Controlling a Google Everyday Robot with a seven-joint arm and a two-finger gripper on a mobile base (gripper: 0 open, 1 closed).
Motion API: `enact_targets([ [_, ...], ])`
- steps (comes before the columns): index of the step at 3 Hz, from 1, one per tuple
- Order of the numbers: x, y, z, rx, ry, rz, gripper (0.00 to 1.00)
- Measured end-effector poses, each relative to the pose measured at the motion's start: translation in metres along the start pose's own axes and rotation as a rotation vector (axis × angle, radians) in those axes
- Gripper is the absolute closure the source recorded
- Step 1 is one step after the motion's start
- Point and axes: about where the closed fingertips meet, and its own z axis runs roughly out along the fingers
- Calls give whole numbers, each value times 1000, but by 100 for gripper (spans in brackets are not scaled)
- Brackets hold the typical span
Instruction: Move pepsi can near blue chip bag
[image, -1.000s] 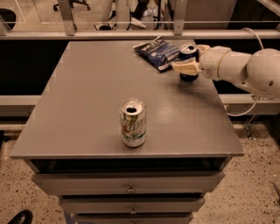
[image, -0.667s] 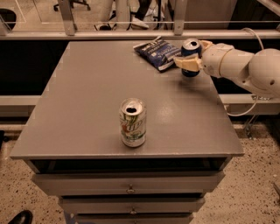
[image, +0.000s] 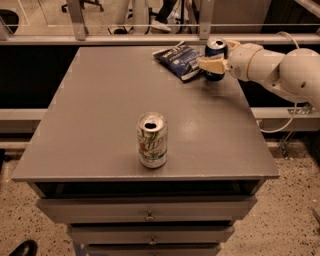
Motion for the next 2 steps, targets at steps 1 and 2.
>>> enact_targets([
  [1,1,-4,6,0,-4,29,38],
  [2,5,-4,14,0,-11,58,8],
])
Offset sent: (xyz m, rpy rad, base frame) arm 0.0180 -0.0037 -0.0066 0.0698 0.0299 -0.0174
